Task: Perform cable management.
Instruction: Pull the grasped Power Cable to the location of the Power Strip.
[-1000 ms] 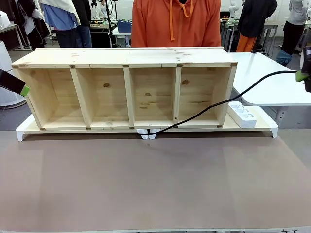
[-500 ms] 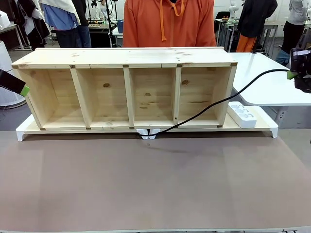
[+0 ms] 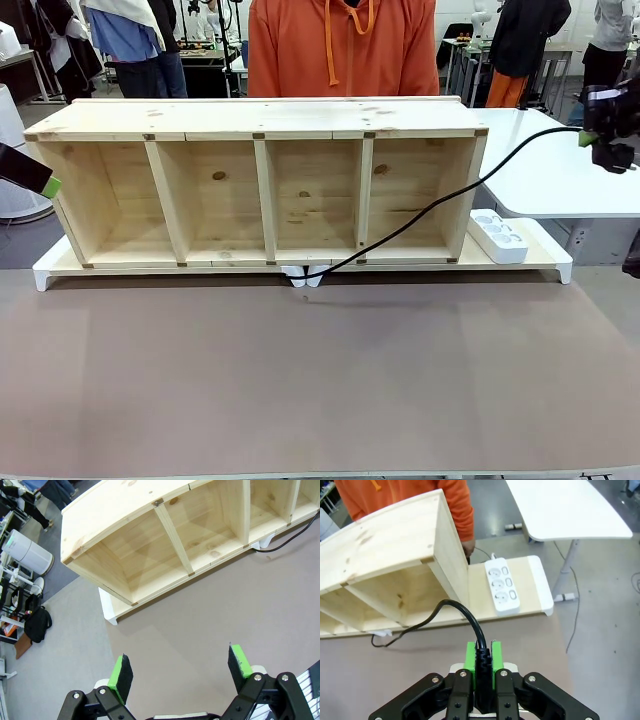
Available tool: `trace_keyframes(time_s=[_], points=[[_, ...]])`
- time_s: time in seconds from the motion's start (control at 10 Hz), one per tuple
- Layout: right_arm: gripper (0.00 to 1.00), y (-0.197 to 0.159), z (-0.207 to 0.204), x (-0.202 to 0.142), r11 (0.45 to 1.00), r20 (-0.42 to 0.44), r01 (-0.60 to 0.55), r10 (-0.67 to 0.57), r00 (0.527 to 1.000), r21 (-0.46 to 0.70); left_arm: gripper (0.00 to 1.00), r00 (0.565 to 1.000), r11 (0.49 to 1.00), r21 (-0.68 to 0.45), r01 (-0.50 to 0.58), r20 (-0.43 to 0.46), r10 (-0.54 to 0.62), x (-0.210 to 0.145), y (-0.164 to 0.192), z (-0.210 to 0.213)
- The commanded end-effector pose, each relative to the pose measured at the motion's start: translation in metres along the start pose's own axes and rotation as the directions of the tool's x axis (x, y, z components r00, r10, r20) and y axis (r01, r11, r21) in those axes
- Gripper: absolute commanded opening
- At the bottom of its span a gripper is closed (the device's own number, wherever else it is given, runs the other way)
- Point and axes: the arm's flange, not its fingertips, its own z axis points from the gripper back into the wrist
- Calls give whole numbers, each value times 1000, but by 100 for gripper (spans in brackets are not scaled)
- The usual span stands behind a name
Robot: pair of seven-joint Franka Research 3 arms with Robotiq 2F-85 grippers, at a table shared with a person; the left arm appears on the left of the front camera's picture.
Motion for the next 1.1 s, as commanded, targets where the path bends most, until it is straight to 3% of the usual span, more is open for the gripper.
trace_keyframes(time_s=[0.0,0.4,1.0], points=[[15,11,-18,15,1000,21,28,-29,999,11,100,1000,1000,3,3,7,-3,2,1,-1],[15,10,-41,29,998,-19,48,-49,999,-48,100,1000,1000,3,3,7,-3,2,1,-1],[15,8,-37,21,1000,-24,20,-21,999,-18,100,1000,1000,3,3,7,-3,2,1,-1]])
